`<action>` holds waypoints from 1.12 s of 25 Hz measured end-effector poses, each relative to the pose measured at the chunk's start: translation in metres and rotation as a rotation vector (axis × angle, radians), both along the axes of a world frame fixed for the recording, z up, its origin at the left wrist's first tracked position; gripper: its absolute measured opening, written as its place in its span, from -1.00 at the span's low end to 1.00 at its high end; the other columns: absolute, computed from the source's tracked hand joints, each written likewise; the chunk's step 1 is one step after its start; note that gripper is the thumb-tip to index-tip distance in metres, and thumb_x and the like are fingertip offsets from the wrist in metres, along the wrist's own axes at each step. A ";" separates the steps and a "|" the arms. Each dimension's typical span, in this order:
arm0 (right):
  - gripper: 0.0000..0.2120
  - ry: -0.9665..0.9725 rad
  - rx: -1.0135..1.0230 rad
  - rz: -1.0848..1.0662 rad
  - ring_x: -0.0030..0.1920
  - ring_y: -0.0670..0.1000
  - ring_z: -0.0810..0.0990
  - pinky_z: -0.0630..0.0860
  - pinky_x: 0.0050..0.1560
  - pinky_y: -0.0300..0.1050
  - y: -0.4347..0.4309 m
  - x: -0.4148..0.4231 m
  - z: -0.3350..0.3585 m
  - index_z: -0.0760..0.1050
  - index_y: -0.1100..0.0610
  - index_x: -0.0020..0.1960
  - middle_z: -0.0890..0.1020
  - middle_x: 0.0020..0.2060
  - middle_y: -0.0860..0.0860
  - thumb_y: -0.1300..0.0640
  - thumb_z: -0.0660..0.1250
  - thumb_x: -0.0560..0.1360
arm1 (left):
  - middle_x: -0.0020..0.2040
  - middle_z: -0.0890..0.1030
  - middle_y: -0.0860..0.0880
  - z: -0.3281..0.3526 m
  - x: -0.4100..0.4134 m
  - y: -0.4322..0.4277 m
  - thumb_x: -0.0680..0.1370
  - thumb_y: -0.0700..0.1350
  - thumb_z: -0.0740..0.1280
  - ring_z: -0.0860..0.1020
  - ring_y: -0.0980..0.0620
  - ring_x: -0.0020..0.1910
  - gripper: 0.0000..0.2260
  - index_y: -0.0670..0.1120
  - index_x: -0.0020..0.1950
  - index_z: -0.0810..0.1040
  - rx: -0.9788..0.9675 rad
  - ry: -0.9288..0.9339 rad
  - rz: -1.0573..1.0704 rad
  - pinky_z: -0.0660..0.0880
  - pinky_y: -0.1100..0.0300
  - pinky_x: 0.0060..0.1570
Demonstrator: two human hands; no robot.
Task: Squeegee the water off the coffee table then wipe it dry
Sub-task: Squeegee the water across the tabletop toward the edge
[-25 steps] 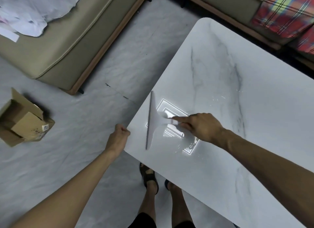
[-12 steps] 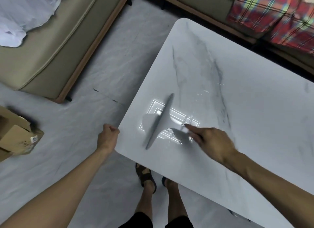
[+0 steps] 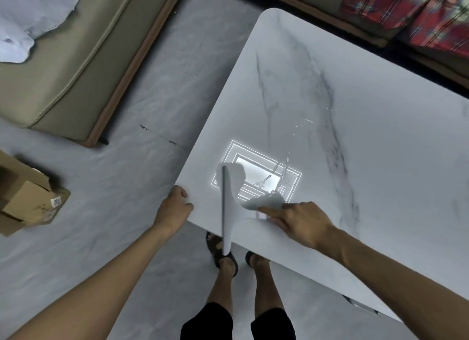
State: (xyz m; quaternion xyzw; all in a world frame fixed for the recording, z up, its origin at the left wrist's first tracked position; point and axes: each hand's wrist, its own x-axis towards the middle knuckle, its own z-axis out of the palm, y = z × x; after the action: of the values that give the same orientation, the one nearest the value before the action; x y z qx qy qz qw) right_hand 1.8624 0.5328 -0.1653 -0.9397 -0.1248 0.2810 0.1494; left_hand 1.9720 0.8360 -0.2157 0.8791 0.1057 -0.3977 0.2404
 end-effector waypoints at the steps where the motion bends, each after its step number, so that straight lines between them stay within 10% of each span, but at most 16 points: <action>1: -0.58 -0.014 -0.041 -0.021 -0.20 0.10 0.63 0.37 -0.27 -0.12 -0.023 -0.011 0.006 0.12 -0.39 0.43 0.61 -0.14 -0.05 -0.22 -0.18 0.60 | 0.06 0.52 -0.11 -0.003 -0.002 -0.006 0.47 -0.20 0.27 0.51 -0.11 -0.08 -0.83 -0.05 0.00 0.33 0.006 0.011 -0.045 0.34 0.12 -0.23; 5: -0.57 0.003 -0.207 -0.127 -0.28 0.05 0.60 0.43 -0.33 -0.11 -0.089 -0.046 0.033 0.17 -0.41 0.42 0.54 -0.27 -0.12 -0.26 -0.16 0.58 | 0.32 0.41 -0.16 -0.011 -0.004 -0.022 0.48 -0.16 0.28 0.48 -0.14 0.17 -0.83 -0.06 0.03 0.36 0.068 0.015 -0.168 0.41 0.10 0.00; 16: -0.63 -0.010 0.068 0.158 -0.17 0.15 0.61 0.34 -0.25 -0.08 0.113 0.037 -0.018 0.26 -0.26 0.43 0.62 -0.15 0.04 -0.11 0.01 0.65 | -0.36 0.53 0.07 0.008 0.008 0.043 0.41 -0.40 0.37 0.53 0.03 -0.33 -0.76 -0.07 -0.24 0.47 0.084 -0.358 0.271 0.42 0.26 -0.24; 22: -0.64 -0.022 0.036 0.064 -0.17 0.11 0.61 0.31 -0.23 -0.11 0.033 0.011 -0.020 0.19 -0.38 0.40 0.60 -0.13 -0.03 -0.16 -0.06 0.63 | -0.10 0.62 -0.10 0.003 -0.002 0.034 0.56 -0.22 0.24 0.60 -0.17 -0.09 -0.95 -0.09 -0.02 0.45 0.084 -0.273 0.069 0.51 0.06 -0.11; 28: -0.58 -0.040 -0.140 0.052 -0.33 0.01 0.61 0.34 -0.37 -0.18 -0.100 -0.040 0.012 0.23 -0.45 0.37 0.59 -0.23 -0.09 -0.23 -0.18 0.58 | 0.27 0.43 -0.08 -0.003 -0.018 -0.044 0.50 -0.21 0.29 0.44 -0.09 0.23 -0.67 -0.14 0.26 0.39 -0.033 -0.148 -0.310 0.43 0.01 0.25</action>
State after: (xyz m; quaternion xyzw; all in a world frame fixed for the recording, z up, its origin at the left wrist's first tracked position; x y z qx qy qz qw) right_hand 1.8228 0.4330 -0.1535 -0.9497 -0.1320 0.2742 0.0734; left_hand 1.9544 0.7923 -0.2190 0.9077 -0.0558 -0.3659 0.1976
